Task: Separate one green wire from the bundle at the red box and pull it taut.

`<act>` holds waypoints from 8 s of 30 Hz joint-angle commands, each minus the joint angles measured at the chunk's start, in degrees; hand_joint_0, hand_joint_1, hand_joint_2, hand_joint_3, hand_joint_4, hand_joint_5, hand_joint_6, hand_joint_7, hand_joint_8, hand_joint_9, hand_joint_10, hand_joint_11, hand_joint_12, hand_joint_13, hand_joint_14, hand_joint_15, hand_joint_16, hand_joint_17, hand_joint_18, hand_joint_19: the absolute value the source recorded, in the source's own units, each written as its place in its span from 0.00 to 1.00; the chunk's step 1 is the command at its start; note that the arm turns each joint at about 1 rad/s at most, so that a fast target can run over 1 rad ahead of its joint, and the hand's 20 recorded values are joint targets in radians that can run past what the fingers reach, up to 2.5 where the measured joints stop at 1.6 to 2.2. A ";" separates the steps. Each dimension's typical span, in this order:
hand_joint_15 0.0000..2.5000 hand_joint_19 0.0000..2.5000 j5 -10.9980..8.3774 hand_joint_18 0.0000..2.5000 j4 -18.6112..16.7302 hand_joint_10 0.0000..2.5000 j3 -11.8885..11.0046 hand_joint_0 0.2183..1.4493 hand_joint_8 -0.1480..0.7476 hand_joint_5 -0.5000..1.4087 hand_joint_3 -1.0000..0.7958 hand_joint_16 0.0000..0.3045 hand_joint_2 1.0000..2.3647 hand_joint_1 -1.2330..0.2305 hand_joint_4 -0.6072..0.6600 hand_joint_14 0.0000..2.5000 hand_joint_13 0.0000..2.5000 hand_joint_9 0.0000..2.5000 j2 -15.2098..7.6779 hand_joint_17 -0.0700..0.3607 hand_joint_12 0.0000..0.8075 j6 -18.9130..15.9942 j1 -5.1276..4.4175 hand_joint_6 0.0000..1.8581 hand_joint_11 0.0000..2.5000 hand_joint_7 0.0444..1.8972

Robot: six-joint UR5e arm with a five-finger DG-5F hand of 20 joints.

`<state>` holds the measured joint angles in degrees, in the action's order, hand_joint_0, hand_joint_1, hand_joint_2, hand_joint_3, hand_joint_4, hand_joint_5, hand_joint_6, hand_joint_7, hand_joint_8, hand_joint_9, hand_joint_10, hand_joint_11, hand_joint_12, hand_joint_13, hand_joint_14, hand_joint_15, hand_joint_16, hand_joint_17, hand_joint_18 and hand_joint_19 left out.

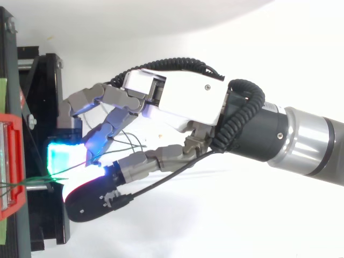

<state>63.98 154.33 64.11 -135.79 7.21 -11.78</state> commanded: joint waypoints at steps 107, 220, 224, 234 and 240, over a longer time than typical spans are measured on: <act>0.18 0.23 -7.38 0.33 29.45 0.01 -3.03 0.32 0.51 0.19 0.50 0.19 0.02 0.34 0.54 0.01 0.36 0.47 6.42 0.46 0.47 -1.50 0.00 0.48 0.33 0.64; 0.16 0.20 -15.20 0.29 37.19 0.01 3.30 0.32 0.49 0.18 0.46 0.18 0.02 0.35 0.54 0.01 0.33 0.36 10.37 0.45 0.46 -13.72 -7.65 0.47 0.25 0.61; 0.16 0.20 -9.05 0.29 31.30 0.01 3.74 0.32 0.49 0.18 0.46 0.18 0.02 0.35 0.54 0.01 0.32 0.36 10.37 0.45 0.46 -13.45 -7.29 0.47 0.25 0.61; 0.16 0.20 -7.73 0.29 29.01 0.01 3.74 0.32 0.49 0.18 0.46 0.18 0.02 0.35 0.54 0.01 0.32 0.37 10.37 0.45 0.46 -12.84 -6.94 0.47 0.26 0.62; 0.16 0.20 -7.73 0.29 28.92 0.01 3.74 0.32 0.49 0.18 0.46 0.18 0.02 0.35 0.54 0.01 0.32 0.36 10.46 0.45 0.46 -10.90 -7.03 0.47 0.26 0.61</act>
<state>56.24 183.43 67.85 -125.40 -4.62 -18.80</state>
